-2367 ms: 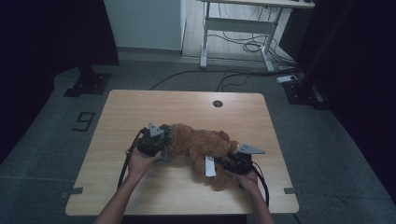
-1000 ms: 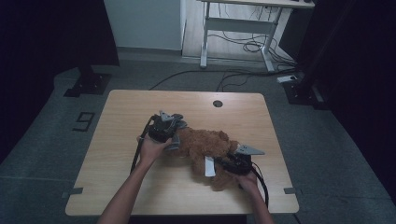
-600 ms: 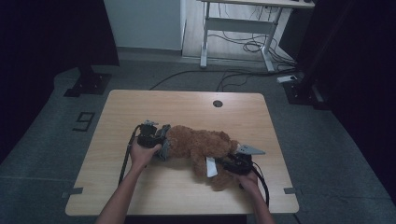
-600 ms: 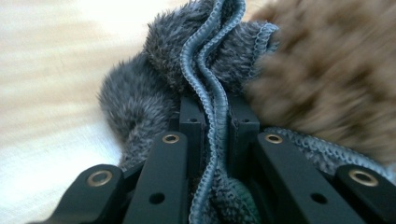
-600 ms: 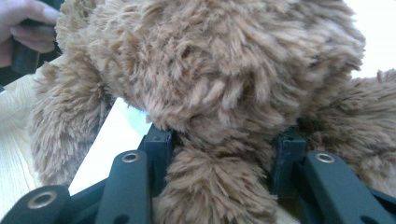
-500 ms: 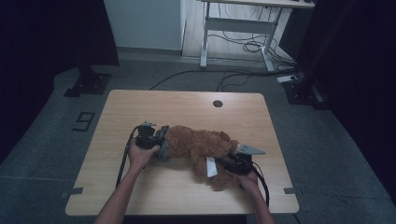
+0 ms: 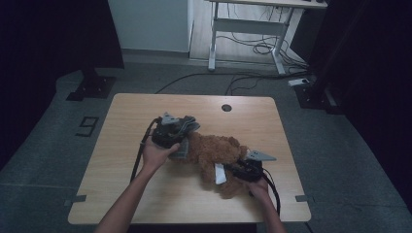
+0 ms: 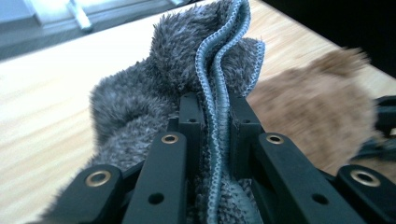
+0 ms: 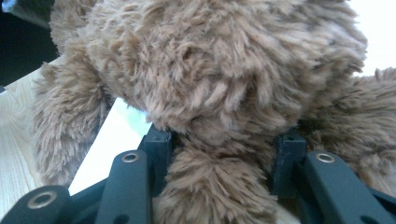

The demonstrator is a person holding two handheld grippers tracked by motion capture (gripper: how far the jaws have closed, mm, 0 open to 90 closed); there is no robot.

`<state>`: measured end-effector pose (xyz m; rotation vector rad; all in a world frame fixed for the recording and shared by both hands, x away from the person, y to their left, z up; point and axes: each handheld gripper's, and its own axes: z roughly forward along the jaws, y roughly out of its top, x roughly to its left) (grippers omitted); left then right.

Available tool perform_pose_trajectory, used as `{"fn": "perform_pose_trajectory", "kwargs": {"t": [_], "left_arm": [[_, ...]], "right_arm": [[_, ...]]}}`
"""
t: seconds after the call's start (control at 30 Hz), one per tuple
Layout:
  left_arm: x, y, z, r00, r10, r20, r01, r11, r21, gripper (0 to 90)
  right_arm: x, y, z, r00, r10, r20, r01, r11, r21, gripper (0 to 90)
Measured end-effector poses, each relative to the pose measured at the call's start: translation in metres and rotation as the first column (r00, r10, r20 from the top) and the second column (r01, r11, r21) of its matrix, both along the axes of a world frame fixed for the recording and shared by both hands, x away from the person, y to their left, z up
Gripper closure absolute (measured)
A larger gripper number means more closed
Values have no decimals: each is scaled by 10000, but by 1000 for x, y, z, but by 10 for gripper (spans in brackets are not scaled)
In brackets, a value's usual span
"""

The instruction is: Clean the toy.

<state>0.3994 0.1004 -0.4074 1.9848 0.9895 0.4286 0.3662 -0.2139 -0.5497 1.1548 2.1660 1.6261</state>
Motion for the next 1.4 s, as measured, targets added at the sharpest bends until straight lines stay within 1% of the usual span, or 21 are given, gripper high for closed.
{"fn": "perform_pose_trajectory", "kwargs": {"t": [0.1,0.13,0.3,0.37,0.4,0.43,0.47,0.5,0.53,0.57,0.63,0.7,0.77,0.8,0.9,1.0,1.07,1.17,1.3,1.37,1.4], "left_arm": [[1,-22,5,9996,-287,45,288,9995,-109,785],[2,-34,5,9988,-493,37,493,9987,-136,785],[6,-87,-5,9927,-1200,-151,1203,9925,220,785],[8,-104,-11,9908,-1343,-189,1352,9892,564,785],[12,-117,-21,9902,-1363,-310,1390,9834,1163,785],[14,-122,-26,9902,-1342,-381,1385,9791,1492,785],[16,-126,-33,9901,-1325,-455,1382,9771,1620,784],[17,-127,-37,9911,-1261,-426,1310,9808,1447,784],[18,-126,-38,9915,-1209,-473,1258,9846,1215,783],[19,-123,-38,9908,-1217,-599,1277,9859,1082,783],[21,-116,-36,9911,-1121,-718,1190,9878,1002,781],[22,-104,-33,9953,-774,-582,851,9860,1433,780],[23,-95,-33,9981,-440,-435,514,9810,1870,780],[25,-82,-33,9987,-205,-471,294,9800,1970,780],[25,-56,-34,9986,98,-529,-4,9848,1738,782],[23,-33,-31,9987,455,-245,-406,9838,1747,782],[22,-20,-30,9975,637,-310,-580,9854,1599,782],[20,-7,-30,9961,838,-280,-781,9831,1655,782],[17,6,-36,9943,1003,-352,-937,9834,1552,783],[17,12,-40,9928,1087,-503,-1001,9836,1502,783],[17,16,-42,9913,1170,-597,-1081,9849,1353,783]], "right_arm": [[0,0,-1,10000,8,1,-8,10000,51,535],[1,-1,-1,10000,21,0,-21,10000,82,535],[0,0,0,10000,9,44,-9,10000,32,536],[0,0,-1,10000,21,97,-22,10000,17,535],[0,0,-1,10000,26,94,-26,10000,23,535],[0,0,-1,10000,20,80,-20,10000,37,535],[0,0,-1,10000,25,79,-25,10000,30,535],[0,0,-1,10000,18,59,-18,10000,9,534],[1,-1,-1,10000,-7,-33,7,10000,33,534],[1,-2,-2,10000,10,-99,-9,9999,103,534],[1,-2,-2,10000,50,-32,-50,10000,81,534],[1,-1,-1,10000,38,6,-38,10000,42,534],[1,-1,-1,10000,37,-8,-37,10000,44,534],[1,-1,-1,10000,36,2,-36,10000,24,534],[0,0,-1,10000,64,60,-63,10000,-36,534],[1,1,-1,9999,78,70,-78,9999,-120,535],[1,1,-1,9999,89,48,-88,9999,-148,535],[0,1,-1,10000,99,7,-99,9998,-175,535],[0,2,-1,10000,91,21,-91,9998,-174,535],[0,2,-1,10000,94,-31,-95,9998,-166,535],[0,2,-1,9999,102,-35,-103,9998,-165,535]]}}
